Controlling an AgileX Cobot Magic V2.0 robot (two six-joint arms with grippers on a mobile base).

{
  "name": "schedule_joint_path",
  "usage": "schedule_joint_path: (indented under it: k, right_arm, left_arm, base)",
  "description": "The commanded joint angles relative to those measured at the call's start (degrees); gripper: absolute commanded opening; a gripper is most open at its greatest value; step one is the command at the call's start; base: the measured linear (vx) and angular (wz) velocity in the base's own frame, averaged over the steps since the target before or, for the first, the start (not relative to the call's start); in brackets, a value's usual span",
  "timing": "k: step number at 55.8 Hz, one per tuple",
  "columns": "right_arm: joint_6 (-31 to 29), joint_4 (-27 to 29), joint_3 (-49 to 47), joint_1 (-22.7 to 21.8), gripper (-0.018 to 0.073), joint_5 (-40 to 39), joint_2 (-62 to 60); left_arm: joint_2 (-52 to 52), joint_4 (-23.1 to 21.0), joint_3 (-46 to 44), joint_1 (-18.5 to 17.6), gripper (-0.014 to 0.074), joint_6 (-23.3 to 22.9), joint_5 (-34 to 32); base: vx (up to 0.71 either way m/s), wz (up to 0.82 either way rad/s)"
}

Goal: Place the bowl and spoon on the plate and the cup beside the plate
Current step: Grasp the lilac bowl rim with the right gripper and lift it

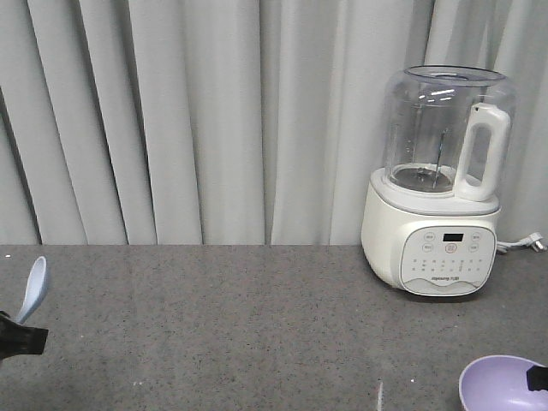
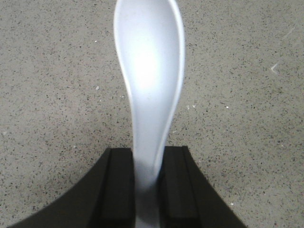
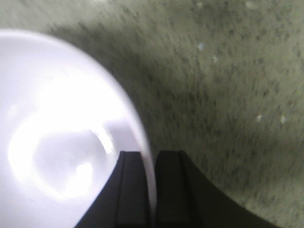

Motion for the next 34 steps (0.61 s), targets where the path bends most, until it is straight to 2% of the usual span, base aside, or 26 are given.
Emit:
schedule_joint_path:
  k: [1,8,12,24,27,34]
  right_arm:
    - [-2.13,-1.57,-1.57,-0.34,-0.0014,-1.56,-3.31]
    - [-5.84,1.36,-1.57,-0.34,-0.0013,-3.95,-8.63]
    - [-11.46,6.75,-1.57,-0.34,-0.0012,-6.22,-13.38]
    - [-35.02,29.9,-1.27,-0.34,-0.0011,-8.02,-28.88]
    - [-38.97,35.21,-0.37,-0.34,-0.001,-7.97,-32.77]
    - [-45.62,43.55,3.83,-0.34,-0.001,-8.67,-39.85]
  left_arm:
    - [-1.57,-0.7,-1.71,-0.43,-0.0006,0.14,-3.93]
    - [-1.57,-0.7,-1.71,-0.43,-0.0006,0.14,-5.06]
    - [-1.62,-0.7,-1.71,-0.43,-0.0006,0.14,-5.92]
    - [-4.04,-0.85,-1.63,-0.43,-0.0006,0.92,-7.27]
    - [-5.81,-0.9,-1.63,-0.43,-0.0006,0.97,-7.87]
    - [-10.69,-0.9,-1.58,-0.43,-0.0006,2.18,-8.02]
  base:
    - [0.0,0.0]
    - [0.0,0.0]
    - [0.0,0.0]
    - [0.0,0.0]
    - [0.0,0.0]
    - [0.0,0.0]
